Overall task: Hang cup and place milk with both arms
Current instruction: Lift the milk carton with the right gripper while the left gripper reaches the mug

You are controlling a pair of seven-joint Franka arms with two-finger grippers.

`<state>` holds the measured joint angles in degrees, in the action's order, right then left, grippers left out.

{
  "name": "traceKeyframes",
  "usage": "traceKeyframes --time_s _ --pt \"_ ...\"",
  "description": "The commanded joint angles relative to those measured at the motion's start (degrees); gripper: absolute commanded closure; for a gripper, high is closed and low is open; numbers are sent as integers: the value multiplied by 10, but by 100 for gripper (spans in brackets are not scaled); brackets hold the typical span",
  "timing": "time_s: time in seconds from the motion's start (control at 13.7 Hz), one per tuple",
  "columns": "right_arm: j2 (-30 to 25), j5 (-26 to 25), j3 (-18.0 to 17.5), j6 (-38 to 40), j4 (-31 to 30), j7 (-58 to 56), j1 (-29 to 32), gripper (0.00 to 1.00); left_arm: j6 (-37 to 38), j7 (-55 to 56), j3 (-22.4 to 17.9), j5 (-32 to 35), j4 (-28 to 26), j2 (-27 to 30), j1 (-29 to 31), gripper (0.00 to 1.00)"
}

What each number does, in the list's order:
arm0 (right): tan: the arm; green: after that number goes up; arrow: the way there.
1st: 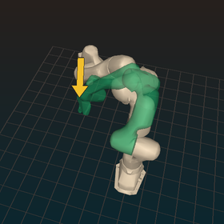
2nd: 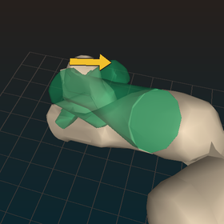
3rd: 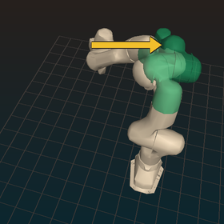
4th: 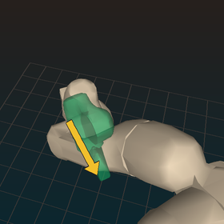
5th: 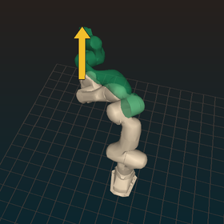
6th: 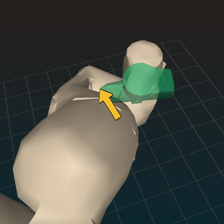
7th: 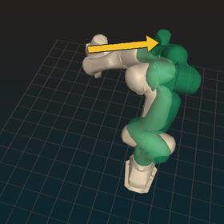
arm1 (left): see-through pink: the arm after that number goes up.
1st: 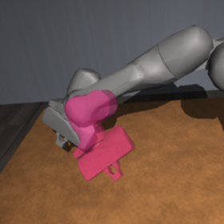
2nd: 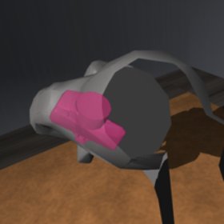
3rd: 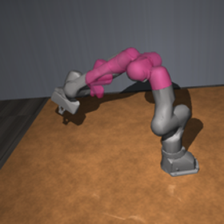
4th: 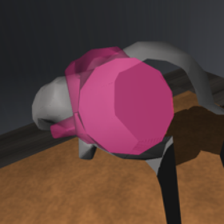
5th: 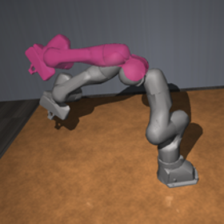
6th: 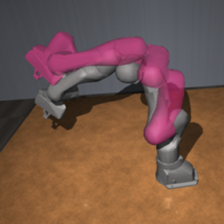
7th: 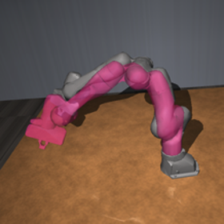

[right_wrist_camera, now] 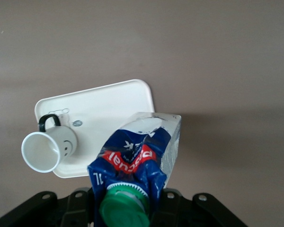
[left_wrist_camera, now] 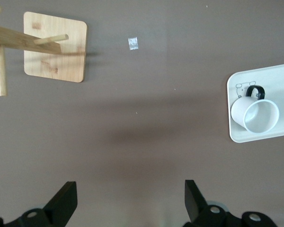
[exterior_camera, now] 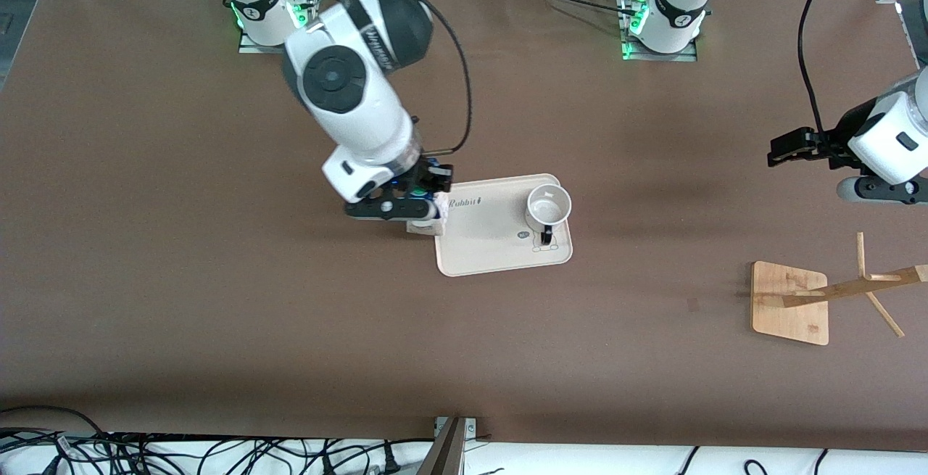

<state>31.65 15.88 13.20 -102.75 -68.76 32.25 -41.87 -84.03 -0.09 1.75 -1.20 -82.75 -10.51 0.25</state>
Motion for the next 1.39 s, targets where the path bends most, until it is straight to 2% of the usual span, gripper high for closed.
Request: traceKeyframes --time_s 0.0,0.15,0.29,0.44,0.58,0.8,1.17,1.32 --pt "-104 6 -8 22 -114 -88 55 66 6 40 24 -18 -19 3 -8 0" --pt "-144 -6 -7 61 -140 -166 92 66 -10 85 54 -38 -38 2 -9 0" --pt "-168 -54 -7 110 -141 -209 120 66 -47 136 85 -40 -74 0 -11 0" --pt "-181 -72 -7 147 -141 -227 144 64 -130 178 123 -49 -144 0 -12 0" --pt "-187 -81 -7 162 -157 -255 172 64 -178 228 158 -51 -177 -17 -19 0" --pt "-214 -96 -7 155 -217 -296 209 64 -240 340 199 -50 -177 -83 -60 0" --pt "-223 -97 -7 100 -284 -349 239 64 -375 475 195 -23 -167 -187 -168 0" --pt "-226 -101 -8 50 -325 -383 258 64 -384 504 195 -7 -135 -214 -169 0"
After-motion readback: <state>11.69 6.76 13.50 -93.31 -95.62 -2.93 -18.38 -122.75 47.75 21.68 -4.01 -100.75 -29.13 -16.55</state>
